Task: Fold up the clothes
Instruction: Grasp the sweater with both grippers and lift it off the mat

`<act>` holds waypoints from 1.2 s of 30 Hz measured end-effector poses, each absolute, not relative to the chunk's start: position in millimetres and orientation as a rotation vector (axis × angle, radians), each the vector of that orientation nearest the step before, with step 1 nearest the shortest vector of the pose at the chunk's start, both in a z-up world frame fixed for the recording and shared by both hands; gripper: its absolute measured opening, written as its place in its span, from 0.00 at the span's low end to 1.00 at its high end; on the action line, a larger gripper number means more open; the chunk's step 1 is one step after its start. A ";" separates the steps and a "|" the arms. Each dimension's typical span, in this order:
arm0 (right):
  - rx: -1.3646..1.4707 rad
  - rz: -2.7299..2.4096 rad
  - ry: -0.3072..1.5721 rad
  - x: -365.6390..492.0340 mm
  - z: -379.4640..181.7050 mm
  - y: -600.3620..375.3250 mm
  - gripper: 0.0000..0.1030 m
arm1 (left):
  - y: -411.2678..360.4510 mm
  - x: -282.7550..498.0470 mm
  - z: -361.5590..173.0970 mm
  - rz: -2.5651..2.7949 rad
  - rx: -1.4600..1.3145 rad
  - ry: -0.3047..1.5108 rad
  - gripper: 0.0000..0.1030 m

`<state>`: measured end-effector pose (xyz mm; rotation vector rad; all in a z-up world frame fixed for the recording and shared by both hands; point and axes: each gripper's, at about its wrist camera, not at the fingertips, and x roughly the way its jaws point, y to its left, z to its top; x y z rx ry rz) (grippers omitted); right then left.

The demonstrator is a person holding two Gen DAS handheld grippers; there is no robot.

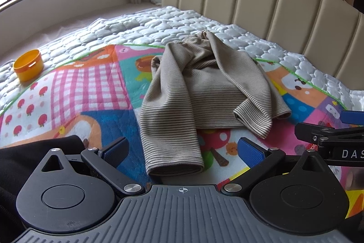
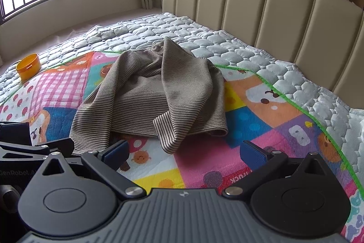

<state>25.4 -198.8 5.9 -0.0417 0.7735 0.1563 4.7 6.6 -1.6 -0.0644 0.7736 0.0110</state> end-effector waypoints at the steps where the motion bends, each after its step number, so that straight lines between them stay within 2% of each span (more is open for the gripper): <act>1: -0.034 0.156 0.780 27.0 6.3 -199.9 1.00 | 6.5 7.6 -1.5 0.004 -0.068 0.788 1.00; 9: 0.052 0.156 0.828 44.9 10.5 -211.2 1.00 | 23.8 67.6 8.1 -0.174 -0.200 0.945 1.00; 14: 0.121 0.183 0.833 79.9 9.4 -213.3 1.00 | 37.1 122.3 27.0 -0.153 -0.157 0.827 1.00; 24: 0.090 0.179 0.792 157.8 -36.2 -193.3 1.00 | 66.2 232.1 -49.0 -0.142 -0.122 0.890 1.00; 25: 0.081 0.190 0.797 159.6 -41.0 -192.0 1.00 | 67.2 237.6 -58.3 -0.129 -0.119 0.903 0.97; 27: 0.053 0.230 0.812 162.2 -48.7 -188.7 1.00 | 65.1 244.4 -69.8 -0.153 -0.089 0.939 0.80; 28: 0.039 0.238 0.814 163.6 -51.5 -187.4 1.00 | 63.2 246.4 -74.0 -0.161 -0.066 0.955 0.67; 31: 0.025 0.235 0.822 168.7 -58.3 -187.2 1.00 | 57.8 245.8 -81.4 -0.182 -0.011 0.968 0.67; 33: 0.036 0.222 0.829 170.9 -60.0 -190.5 1.00 | 53.9 242.7 -82.3 -0.191 0.032 0.952 0.58; 34: 0.041 0.211 0.831 171.7 -60.2 -192.6 1.00 | 52.4 242.0 -80.5 -0.192 0.044 0.940 0.41; 35: 0.045 0.202 0.830 172.0 -60.0 -194.2 1.00 | 51.0 241.4 -78.8 -0.194 0.054 0.927 0.29; 36: 0.046 0.195 0.827 171.8 -59.6 -195.4 1.00 | 51.0 243.0 -75.2 -0.191 0.059 0.915 0.26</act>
